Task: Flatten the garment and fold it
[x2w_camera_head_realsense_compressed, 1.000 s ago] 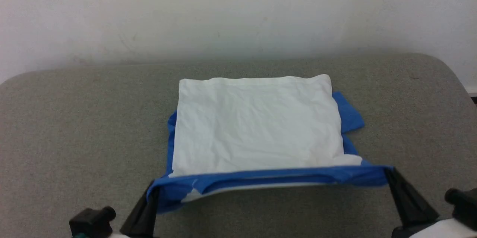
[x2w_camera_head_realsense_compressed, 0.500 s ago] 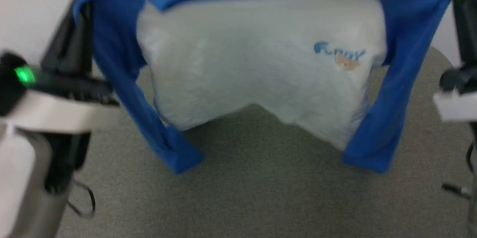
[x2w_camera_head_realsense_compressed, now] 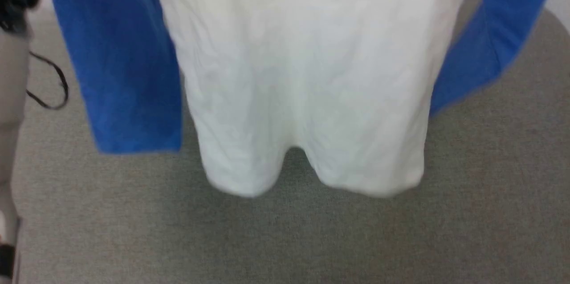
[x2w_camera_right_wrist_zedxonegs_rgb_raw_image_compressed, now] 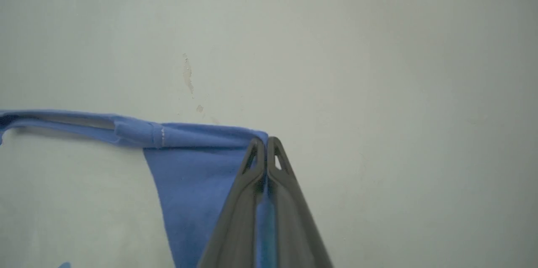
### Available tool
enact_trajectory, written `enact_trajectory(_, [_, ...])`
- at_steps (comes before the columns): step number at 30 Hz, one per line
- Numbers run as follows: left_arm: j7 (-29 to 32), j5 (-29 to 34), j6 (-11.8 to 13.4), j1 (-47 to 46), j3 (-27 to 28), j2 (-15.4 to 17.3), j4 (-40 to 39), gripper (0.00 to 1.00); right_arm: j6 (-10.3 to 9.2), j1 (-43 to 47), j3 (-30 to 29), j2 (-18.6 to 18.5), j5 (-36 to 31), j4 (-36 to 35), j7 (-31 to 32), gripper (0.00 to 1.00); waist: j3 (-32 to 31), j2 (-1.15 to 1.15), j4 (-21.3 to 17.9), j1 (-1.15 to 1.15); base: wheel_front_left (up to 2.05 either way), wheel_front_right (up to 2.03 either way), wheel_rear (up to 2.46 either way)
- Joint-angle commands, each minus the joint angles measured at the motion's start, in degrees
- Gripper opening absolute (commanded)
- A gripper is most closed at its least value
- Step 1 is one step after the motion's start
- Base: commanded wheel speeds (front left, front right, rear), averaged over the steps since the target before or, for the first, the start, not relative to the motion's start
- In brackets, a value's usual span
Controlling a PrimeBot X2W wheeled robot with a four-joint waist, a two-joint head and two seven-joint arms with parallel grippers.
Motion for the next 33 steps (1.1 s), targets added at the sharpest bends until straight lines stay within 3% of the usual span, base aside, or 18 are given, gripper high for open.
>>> enact_trajectory(1, [-0.39,0.77,1.64,-1.56,2.83,3.26,3.78,0.00,-1.75,-1.55,-3.13,-3.04,-0.04,2.10,-1.30,0.00,5.93,0.00,-1.47,-0.02,0.00,0.00,0.00])
enact_trajectory(9, [-6.87,5.80,-0.71,-18.63,1.28,3.96,18.21,0.00,-1.75,-18.65,3.57,-3.94,0.22,17.00,-11.48,0.00,15.33,0.00,-4.08,-0.02,0.00,0.00,0.00])
enact_trajectory(15, [-9.88,6.03,-2.20,-23.19,1.06,2.37,25.60,0.00,-1.75,-24.11,10.83,-3.29,2.18,25.69,-17.54,0.00,20.55,0.00,-4.61,-0.02,0.00,0.00,0.00])
enact_trajectory(24, [-11.02,1.62,-4.85,-14.29,3.31,-2.98,33.27,0.00,-1.75,-18.91,22.89,-2.55,7.33,36.74,-19.60,0.00,20.43,0.00,-2.99,-0.02,0.00,0.00,0.00])
enact_trajectory(33, [-11.05,-2.38,-5.94,6.60,7.37,-9.01,29.75,0.00,-1.75,-2.10,30.68,-5.00,14.59,36.69,-20.97,0.00,12.69,0.00,-0.50,-0.02,0.00,0.00,0.00])
